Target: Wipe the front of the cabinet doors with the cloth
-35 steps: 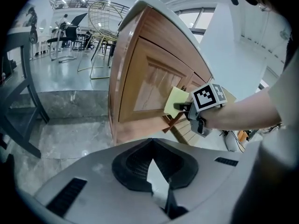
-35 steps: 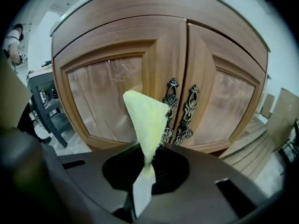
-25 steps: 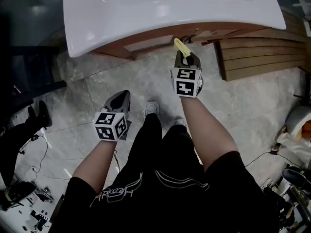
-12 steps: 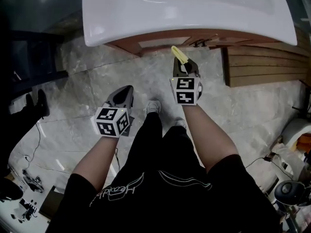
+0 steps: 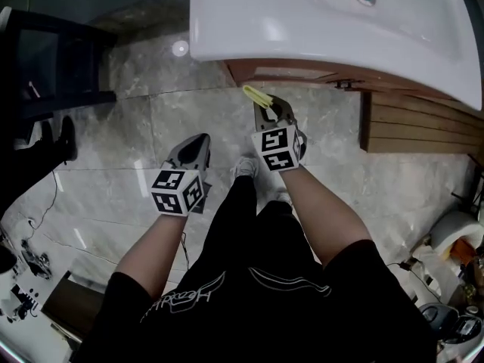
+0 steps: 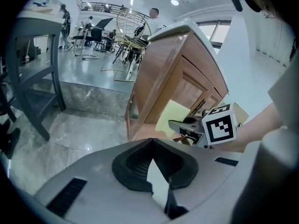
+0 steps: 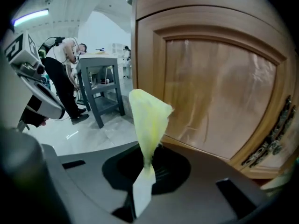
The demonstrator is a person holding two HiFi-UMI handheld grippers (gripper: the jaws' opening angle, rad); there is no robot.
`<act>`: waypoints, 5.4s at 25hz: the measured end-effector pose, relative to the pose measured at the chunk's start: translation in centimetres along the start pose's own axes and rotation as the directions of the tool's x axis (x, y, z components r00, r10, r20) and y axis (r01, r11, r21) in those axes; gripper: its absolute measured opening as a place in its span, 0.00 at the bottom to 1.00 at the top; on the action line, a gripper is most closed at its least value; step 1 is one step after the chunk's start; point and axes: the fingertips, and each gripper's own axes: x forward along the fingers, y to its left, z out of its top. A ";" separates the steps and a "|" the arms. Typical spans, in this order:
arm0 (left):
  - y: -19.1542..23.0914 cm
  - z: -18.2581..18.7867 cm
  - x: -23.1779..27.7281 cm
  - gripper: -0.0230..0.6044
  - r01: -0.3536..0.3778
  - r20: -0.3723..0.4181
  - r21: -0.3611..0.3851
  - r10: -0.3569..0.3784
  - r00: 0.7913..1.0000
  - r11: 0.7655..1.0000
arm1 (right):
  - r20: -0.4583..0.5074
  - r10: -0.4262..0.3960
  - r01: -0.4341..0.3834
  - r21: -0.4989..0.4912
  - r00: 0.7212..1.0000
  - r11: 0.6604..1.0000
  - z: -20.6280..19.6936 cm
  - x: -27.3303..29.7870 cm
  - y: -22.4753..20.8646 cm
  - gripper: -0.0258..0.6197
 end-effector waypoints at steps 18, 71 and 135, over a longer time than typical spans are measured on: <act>1.2 0.4 -0.2 0.05 -0.035 0.046 -0.068 0.039 0.998 0.997 | -0.102 0.050 -0.054 -0.034 0.994 0.998 -0.8 4.6 1.4 0.10; -11.4 -1.9 4.6 0.05 0.008 0.004 0.021 -0.008 1.000 1.000 | -0.114 -0.221 0.229 0.063 0.969 0.971 -11.5 -7.3 -17.1 0.10; -48.2 -5.3 -56.6 0.05 0.439 0.280 0.565 -0.663 0.694 0.698 | 0.502 0.328 -0.372 -0.013 0.801 0.928 8.8 -78.4 23.4 0.10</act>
